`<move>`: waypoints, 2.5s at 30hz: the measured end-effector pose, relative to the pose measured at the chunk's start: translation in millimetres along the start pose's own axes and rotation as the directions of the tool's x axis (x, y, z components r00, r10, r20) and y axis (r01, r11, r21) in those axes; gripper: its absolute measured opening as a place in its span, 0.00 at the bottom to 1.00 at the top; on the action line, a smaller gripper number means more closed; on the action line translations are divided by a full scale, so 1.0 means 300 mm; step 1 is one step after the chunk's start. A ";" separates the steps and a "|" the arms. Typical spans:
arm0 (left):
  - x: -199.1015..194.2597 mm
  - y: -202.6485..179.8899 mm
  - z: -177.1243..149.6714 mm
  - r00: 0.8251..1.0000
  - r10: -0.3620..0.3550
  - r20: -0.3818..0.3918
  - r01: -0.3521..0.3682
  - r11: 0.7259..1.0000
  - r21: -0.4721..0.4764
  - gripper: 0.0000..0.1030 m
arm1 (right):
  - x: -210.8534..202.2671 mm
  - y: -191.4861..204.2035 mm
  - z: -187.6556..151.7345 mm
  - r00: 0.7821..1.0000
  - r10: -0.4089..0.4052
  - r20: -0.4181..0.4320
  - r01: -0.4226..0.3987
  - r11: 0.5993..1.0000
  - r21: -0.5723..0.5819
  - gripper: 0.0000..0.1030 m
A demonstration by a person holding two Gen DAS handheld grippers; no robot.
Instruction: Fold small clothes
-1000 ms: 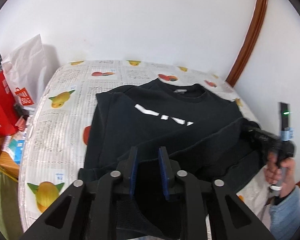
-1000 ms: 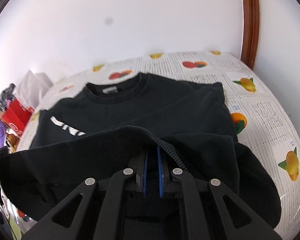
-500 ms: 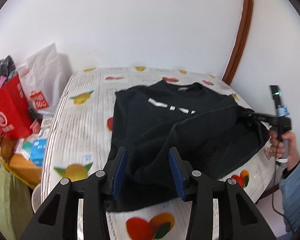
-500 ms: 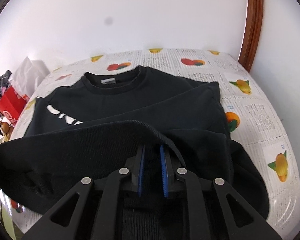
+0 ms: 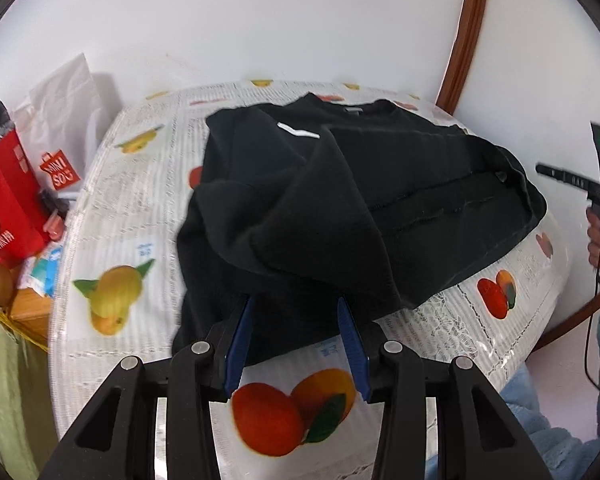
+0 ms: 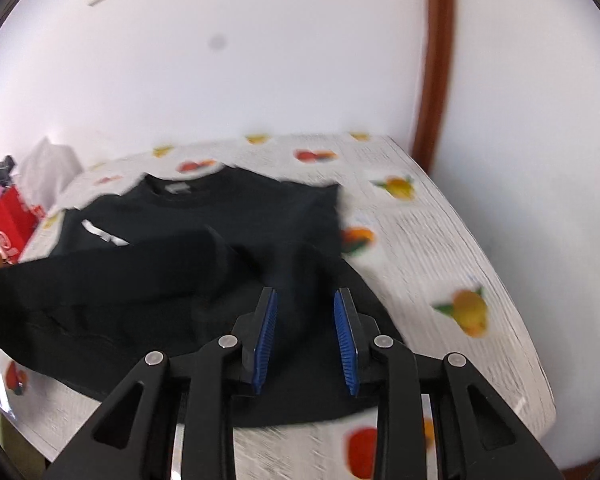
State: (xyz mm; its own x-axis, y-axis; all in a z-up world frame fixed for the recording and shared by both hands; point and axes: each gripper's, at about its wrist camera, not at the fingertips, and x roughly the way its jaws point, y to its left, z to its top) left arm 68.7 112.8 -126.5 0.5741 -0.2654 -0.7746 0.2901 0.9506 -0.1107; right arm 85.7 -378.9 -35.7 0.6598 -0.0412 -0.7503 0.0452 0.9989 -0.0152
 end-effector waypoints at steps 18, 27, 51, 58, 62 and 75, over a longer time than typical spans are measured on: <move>0.096 -0.122 0.063 0.997 0.066 -0.036 -0.063 0.994 0.093 0.41 | 0.157 0.133 -0.104 0.992 0.109 -0.068 -0.113 0.992 -0.059 0.13; 0.072 -0.044 0.195 0.998 0.048 0.048 -0.049 0.999 0.017 0.41 | 0.206 0.116 0.045 0.978 0.209 -0.008 -0.208 0.976 0.063 0.13; 0.206 0.179 0.452 0.996 0.060 0.070 -0.050 0.989 -0.143 0.44 | 0.451 0.114 0.331 0.994 0.089 -0.065 -0.090 0.996 -0.021 0.42; 0.279 0.207 0.533 0.996 0.087 0.004 -0.085 0.988 -0.131 0.44 | 0.525 0.109 0.371 0.993 0.058 -0.100 -0.060 0.998 -0.016 0.45; 0.353 0.214 0.525 0.994 0.071 -0.077 -0.081 0.988 -0.133 0.41 | 0.579 0.119 0.348 0.988 0.049 -0.148 -0.057 0.997 -0.051 0.46; 0.313 0.129 0.479 0.990 0.117 -0.080 -0.119 0.993 -0.017 0.15 | 0.538 0.111 0.324 0.985 0.112 -0.130 -0.126 0.987 -0.104 0.18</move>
State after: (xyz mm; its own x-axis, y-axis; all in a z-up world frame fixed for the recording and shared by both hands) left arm 243.8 101.6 -114.0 0.5410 -0.1387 -0.8295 0.2067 0.9780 -0.0287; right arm 266.6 -354.8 -93.0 0.5571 0.0743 -0.8271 -0.1166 0.9931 0.0107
